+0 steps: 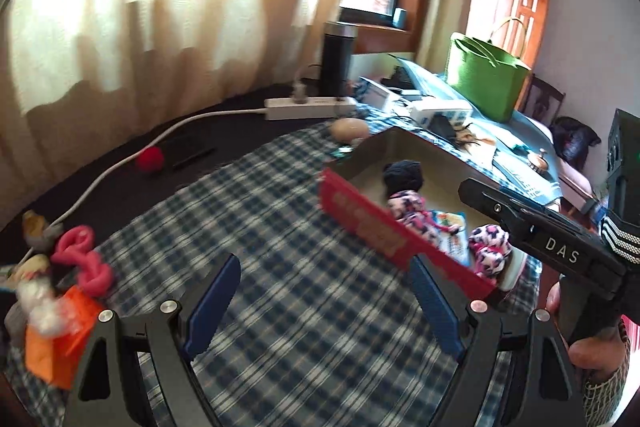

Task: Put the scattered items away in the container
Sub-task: 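Withdraw both tools from the tray toward the remaining toys, then grasp the orange rubber block with the left tool while the right tool grasps the white plastic bag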

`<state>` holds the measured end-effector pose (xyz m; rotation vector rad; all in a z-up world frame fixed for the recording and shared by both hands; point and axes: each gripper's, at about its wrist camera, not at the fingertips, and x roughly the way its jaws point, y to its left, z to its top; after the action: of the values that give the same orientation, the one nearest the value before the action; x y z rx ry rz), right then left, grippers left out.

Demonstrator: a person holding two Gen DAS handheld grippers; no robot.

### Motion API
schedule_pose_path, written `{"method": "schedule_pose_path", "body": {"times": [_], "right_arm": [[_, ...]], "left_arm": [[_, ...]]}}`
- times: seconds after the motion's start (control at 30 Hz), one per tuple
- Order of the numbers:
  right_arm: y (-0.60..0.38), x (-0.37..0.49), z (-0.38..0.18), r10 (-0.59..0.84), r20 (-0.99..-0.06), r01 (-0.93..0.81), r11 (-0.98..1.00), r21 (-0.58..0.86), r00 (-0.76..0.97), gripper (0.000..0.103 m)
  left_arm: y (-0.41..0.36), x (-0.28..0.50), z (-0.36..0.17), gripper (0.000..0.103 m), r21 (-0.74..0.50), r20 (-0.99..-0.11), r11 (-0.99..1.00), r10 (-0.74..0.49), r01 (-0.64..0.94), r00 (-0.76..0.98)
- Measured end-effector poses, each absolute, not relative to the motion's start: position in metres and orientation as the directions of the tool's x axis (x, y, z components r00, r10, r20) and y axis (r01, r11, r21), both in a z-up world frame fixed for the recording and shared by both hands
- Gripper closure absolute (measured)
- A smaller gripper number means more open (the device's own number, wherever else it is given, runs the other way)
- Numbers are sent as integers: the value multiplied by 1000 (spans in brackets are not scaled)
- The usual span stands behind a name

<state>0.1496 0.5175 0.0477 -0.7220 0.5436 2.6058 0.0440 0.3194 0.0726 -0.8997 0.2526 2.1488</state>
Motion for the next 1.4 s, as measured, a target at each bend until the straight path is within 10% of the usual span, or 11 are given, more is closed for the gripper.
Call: {"method": "schedule_pose_path", "body": {"times": [0.7, 1.4], "right_arm": [[407, 84, 51, 65, -576, -204, -963, 179, -815, 24], [359, 43, 26, -15, -645, -114, -981, 158, -764, 24]], "left_arm": [[104, -1, 35, 15, -105, -698, -942, 298, -318, -651], [84, -51, -12, 17, -153, -746, -944, 303, -291, -593]]}}
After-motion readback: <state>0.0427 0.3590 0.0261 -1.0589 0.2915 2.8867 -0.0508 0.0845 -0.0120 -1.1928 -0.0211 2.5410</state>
